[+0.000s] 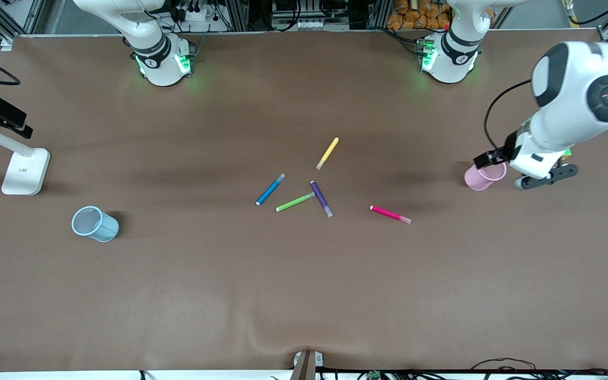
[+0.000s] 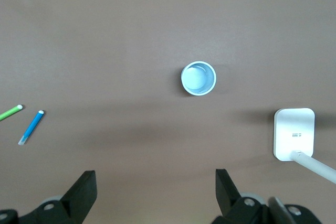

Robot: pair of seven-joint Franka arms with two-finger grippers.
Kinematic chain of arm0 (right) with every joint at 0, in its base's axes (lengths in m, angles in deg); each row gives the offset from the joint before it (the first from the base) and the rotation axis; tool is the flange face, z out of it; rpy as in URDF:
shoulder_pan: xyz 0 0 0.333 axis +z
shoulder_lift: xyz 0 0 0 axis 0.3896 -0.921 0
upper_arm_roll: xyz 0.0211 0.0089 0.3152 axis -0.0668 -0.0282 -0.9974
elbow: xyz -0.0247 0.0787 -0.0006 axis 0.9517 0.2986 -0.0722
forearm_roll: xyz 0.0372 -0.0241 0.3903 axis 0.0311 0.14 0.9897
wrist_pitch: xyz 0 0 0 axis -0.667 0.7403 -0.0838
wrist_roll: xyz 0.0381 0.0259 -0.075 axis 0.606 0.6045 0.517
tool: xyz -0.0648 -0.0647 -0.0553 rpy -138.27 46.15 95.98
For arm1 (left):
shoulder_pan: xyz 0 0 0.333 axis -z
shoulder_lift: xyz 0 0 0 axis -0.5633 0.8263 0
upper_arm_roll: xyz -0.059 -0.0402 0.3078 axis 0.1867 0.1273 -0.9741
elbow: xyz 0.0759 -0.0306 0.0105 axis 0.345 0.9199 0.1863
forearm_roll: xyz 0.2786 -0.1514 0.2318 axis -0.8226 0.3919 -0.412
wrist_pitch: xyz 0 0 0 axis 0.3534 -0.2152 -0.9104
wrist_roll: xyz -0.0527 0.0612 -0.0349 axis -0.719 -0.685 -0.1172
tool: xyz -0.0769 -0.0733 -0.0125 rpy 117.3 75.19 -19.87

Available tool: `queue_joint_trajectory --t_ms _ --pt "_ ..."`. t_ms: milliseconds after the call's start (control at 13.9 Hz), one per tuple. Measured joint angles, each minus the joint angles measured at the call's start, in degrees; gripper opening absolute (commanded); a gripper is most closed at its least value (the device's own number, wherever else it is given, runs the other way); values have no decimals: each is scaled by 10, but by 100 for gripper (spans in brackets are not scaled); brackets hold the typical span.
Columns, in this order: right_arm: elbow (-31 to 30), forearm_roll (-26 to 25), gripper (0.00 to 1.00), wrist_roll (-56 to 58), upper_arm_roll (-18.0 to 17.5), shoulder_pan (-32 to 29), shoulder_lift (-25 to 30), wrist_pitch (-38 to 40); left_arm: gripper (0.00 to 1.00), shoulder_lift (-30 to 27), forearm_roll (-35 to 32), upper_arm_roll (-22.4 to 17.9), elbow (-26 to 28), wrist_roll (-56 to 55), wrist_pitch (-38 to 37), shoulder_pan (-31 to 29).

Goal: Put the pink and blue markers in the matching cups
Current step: 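Move the left gripper past the pink cup toward the pink marker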

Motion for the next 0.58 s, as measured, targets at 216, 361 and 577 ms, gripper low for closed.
queue_joint_trajectory --t_ms 216,361,577 --pt "0 0 100 0 1 -1 -15 -2 100 30 0 21 0 -70 29 6" --pt "0 -2 100 0 1 -1 -32 -3 100 49 0 26 0 -110 47 6" --pt "1 -15 100 0 2 -2 -68 -7 100 82 0 40 0 -173 76 7"
